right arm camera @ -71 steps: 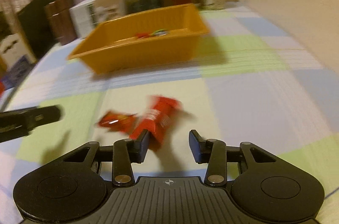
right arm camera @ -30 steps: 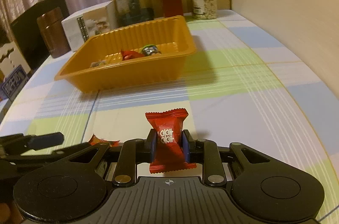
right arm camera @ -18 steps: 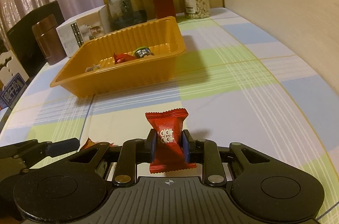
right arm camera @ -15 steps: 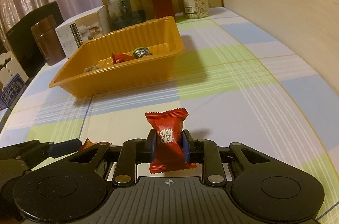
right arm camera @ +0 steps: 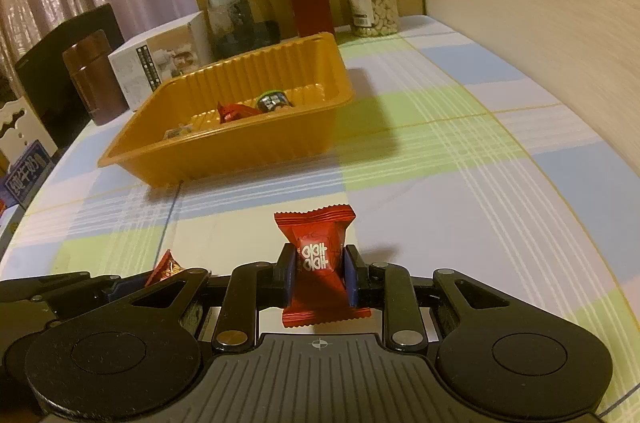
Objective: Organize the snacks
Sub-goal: 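Close the left tool on the small red candy packet, then carry both red candy packets over the orange tray, then lower the candies into the tray and open both tools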
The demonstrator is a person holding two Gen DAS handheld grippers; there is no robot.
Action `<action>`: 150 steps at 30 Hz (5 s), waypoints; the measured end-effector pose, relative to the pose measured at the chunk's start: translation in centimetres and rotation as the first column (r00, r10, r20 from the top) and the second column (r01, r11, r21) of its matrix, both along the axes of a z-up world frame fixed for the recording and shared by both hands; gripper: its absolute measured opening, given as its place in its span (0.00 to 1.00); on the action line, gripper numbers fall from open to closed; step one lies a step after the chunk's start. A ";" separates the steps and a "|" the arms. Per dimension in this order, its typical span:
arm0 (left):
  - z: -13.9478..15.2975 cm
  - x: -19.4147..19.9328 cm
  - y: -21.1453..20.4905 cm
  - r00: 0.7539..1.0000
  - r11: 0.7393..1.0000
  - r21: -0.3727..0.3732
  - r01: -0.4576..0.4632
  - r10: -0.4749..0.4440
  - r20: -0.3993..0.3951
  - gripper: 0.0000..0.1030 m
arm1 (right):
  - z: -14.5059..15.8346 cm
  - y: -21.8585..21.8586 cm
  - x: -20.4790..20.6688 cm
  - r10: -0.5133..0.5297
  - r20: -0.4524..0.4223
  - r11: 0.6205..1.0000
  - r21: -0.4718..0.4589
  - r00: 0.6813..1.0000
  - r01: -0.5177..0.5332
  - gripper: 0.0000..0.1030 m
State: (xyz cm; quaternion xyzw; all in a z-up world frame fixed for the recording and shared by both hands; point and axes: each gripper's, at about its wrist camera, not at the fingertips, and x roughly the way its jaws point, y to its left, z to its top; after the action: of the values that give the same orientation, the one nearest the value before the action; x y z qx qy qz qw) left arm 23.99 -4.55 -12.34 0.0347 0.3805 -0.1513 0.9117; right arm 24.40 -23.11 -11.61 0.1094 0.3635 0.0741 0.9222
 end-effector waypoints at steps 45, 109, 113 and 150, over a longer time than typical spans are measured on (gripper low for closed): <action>6.0 2.0 4.0 0.988 0.994 -0.074 -0.079 0.087 0.125 0.19 | 4.5 2.7 2.0 0.108 0.134 0.994 -0.033 0.985 -0.105 0.24; 5.0 18.5 5.1 0.980 0.989 -0.078 -0.127 0.138 0.146 0.42 | 3.7 3.6 17.9 0.020 0.162 0.998 0.055 0.987 -0.029 0.24; 5.1 18.5 5.4 0.979 0.988 -0.077 -0.132 0.142 0.144 0.42 | 3.6 3.6 17.9 0.015 0.160 0.998 0.060 0.987 -0.025 0.24; 4.4 18.3 5.8 0.981 0.988 -0.057 -0.144 0.150 0.126 0.41 | 3.5 2.6 18.3 -0.013 0.188 0.979 0.200 0.982 -0.025 0.57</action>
State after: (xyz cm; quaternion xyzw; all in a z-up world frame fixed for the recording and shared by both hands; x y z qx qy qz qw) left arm 42.34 1.26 -7.90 -0.0055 0.3183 -0.0901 0.9437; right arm 42.73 -20.53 -8.14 0.1938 0.2655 0.1234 0.9363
